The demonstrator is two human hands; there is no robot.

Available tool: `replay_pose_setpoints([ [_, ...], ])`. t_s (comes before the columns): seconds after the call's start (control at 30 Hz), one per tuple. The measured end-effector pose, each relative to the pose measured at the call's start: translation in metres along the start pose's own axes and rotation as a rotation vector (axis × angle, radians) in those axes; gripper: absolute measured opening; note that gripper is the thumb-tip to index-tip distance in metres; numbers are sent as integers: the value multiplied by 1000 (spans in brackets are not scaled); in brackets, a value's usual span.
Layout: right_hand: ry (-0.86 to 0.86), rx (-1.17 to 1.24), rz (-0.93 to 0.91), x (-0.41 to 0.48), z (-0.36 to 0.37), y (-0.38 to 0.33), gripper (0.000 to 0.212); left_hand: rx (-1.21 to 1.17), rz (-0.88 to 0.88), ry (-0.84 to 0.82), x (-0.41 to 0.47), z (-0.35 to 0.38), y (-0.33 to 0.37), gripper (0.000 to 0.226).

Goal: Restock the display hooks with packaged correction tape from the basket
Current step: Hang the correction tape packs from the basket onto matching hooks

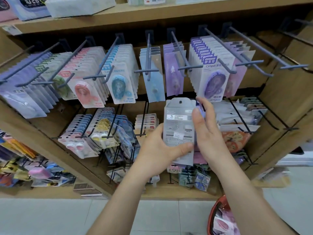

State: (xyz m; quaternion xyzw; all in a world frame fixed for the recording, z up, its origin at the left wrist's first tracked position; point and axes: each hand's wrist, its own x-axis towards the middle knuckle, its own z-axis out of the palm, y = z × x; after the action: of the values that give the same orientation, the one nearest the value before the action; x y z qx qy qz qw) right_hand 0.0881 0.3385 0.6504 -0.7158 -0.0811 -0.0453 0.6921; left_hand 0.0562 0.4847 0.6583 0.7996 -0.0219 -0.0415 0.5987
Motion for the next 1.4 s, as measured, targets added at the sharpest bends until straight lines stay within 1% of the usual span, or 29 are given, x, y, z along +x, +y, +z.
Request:
replay_pose_setpoints([
  [0.1,-70,68,102,-2,-11,-3,59,-305,-113,44,-3,-4,-7,43],
  [0.17,-69,132,122,-6,-18,-1,74,-463,-148,71,-4,-5,-9,43],
  [0.23,-16,151,106,-10,-23,0,75,-567,-157,100,-7,-5,-10,46],
  [0.3,38,130,74,-14,-28,0,70,-640,-149,149,-10,-6,-11,53],
  [0.37,93,125,74,-17,-33,-1,65,-629,-121,178,-14,-9,-13,59],
  [0.43,157,108,84,-20,-39,-2,57,-557,-98,178,-17,-12,-14,59],
  [0.57,240,115,73,-31,-42,-7,29,-375,-22,129,-25,-3,-11,66],
  [0.63,254,187,99,-38,-38,-11,28,-393,16,108,-26,6,-8,68],
  [0.7,199,340,165,-44,-40,-15,35,-498,-11,95,-25,12,-6,60],
  [0.77,60,436,204,-50,-45,-21,41,-594,-61,86,-25,15,-5,45],
  [0.8,-2,455,209,-54,-48,-22,44,-619,-76,80,-25,17,-6,42],
  [0.87,-75,441,209,-63,-50,-21,46,-640,-87,75,-28,23,-6,43],
  [0.93,-127,376,221,-71,-49,-15,58,-601,-57,76,-33,33,-5,46],
  [0.97,-123,326,224,-74,-48,-10,62,-571,-34,66,-36,38,-4,47],
  [1.03,-66,242,214,-80,-46,-3,58,-546,-8,18,-42,48,-3,49],
  [1.07,-34,235,222,-85,-45,-2,61,-540,0,-15,-45,52,-3,48],
  [1.17,84,176,298,-93,-49,-1,89,-530,-7,-65,-50,61,-2,43],
  [1.23,144,108,298,-95,-55,-4,101,-549,-22,-48,-51,69,-1,40],
  [1.27,163,79,288,-94,-58,-8,101,-560,-28,-34,-51,73,1,38],
  [1.3,183,39,242,-94,-66,-10,90,-563,-31,-19,-51,77,2,33],
  [1.37,222,10,218,-101,-79,-18,38,-547,-24,9,-51,85,3,25],
  [1.4,241,33,219,-105,-88,-17,27,-538,-16,18,-52,88,5,24],
])
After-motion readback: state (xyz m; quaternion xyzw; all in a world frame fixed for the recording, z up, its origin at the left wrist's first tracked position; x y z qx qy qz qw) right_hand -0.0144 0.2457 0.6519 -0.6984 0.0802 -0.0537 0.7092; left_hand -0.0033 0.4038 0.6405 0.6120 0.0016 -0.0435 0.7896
